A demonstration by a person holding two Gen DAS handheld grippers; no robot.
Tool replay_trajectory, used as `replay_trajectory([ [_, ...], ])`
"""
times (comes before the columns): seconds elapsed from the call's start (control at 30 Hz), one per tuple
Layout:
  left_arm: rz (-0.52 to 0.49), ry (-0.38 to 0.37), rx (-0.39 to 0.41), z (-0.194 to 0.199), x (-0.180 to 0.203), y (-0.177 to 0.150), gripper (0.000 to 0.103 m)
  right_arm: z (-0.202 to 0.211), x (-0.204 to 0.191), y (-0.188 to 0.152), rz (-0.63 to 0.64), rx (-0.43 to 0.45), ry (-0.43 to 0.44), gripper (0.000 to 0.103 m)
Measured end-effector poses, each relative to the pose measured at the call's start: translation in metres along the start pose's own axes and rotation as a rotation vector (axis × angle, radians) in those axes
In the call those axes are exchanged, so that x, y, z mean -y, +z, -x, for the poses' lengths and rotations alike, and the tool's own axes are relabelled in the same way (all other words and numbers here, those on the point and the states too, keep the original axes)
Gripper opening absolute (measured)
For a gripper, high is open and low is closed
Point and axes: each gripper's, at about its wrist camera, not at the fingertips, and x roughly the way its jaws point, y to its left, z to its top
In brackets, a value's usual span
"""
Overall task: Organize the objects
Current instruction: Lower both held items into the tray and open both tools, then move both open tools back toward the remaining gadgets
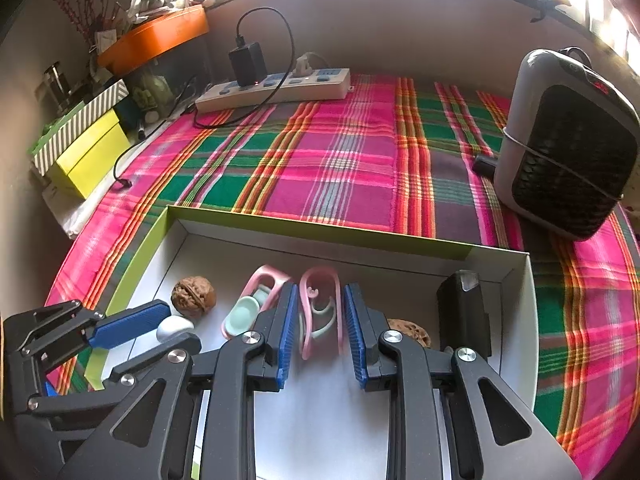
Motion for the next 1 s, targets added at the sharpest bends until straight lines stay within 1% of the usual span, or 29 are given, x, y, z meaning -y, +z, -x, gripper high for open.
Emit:
replay_trajectory([
  [0.1,0.007,0.008,0.007,0.004,-0.002,-0.001,0.030,0.004,0.000,-0.002,-0.003,0.009,0.001,0.026],
  [0.27,0.008,0.014,0.017,0.012,-0.002,-0.004,0.031,0.011,-0.003,-0.005,0.000,0.021,0.000,0.032],
  [0.6,0.017,0.018,0.041,0.029,0.002,-0.010,0.031,0.031,-0.005,-0.013,-0.010,0.052,-0.001,0.032],
  [0.9,0.022,-0.002,0.075,0.051,0.008,-0.019,0.031,0.059,-0.006,-0.028,-0.014,0.098,-0.003,0.032],
  [1.0,0.021,-0.010,0.080,0.058,0.010,-0.024,0.031,0.066,-0.005,-0.035,-0.017,0.109,-0.005,0.034],
])
